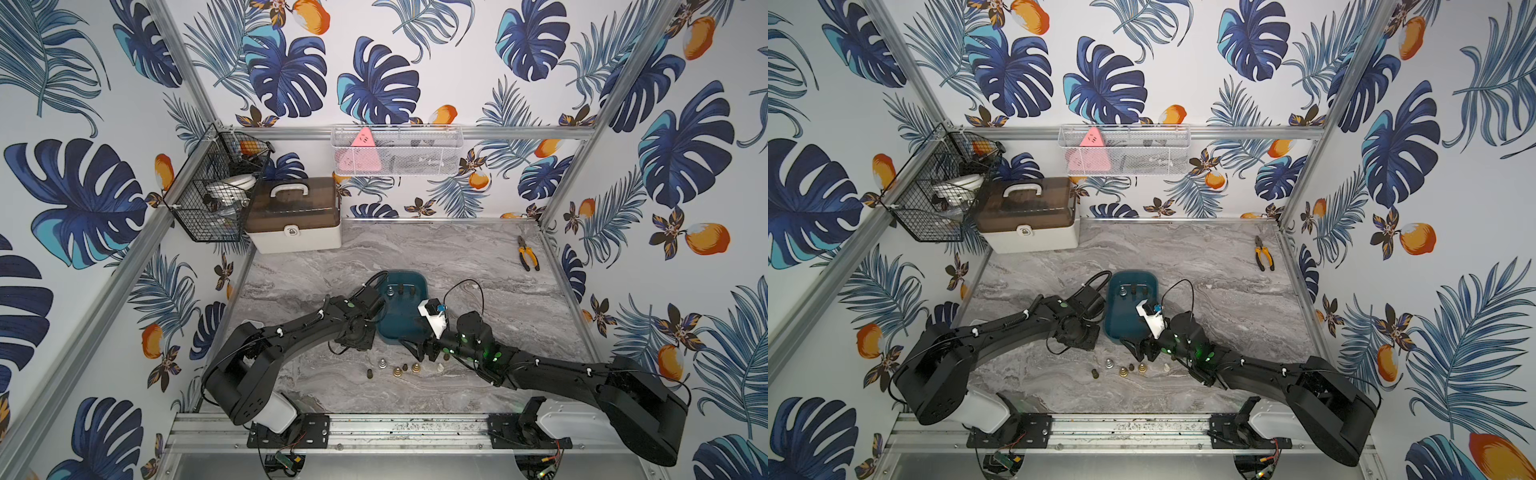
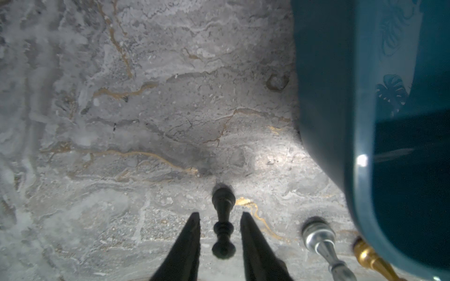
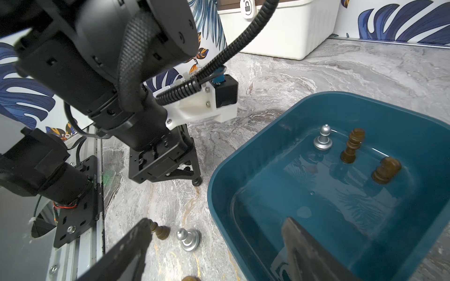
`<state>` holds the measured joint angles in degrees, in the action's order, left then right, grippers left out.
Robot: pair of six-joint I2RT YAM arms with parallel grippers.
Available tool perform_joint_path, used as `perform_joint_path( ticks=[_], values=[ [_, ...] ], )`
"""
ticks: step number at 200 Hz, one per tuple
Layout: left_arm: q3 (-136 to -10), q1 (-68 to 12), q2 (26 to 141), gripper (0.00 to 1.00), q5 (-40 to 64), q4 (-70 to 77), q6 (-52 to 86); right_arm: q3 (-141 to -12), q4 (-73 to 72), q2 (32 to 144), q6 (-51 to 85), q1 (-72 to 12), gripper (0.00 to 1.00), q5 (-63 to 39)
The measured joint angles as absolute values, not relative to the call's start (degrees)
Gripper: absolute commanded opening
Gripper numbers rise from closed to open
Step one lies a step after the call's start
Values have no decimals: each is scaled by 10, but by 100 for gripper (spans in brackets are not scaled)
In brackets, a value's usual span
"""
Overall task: Put the chess pieces into the storage box
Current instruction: Pick up the chess piece at the center of the board.
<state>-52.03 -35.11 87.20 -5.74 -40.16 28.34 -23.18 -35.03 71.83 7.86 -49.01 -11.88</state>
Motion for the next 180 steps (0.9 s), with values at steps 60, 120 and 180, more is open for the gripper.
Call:
perform_joint_path(
  ticks=[60,120,180],
  values=[
    [-513,-351,878,26,-62,-393,283,-238,-350,726,79,-491,89,-112],
    [-512,-350,880,15,-61,-384,281,-240,-349,727,79,-492,91,-102],
    [-514,-350,875,12,-64,-387,281,-241,-345,728,77,-493,93,-98]
  ],
)
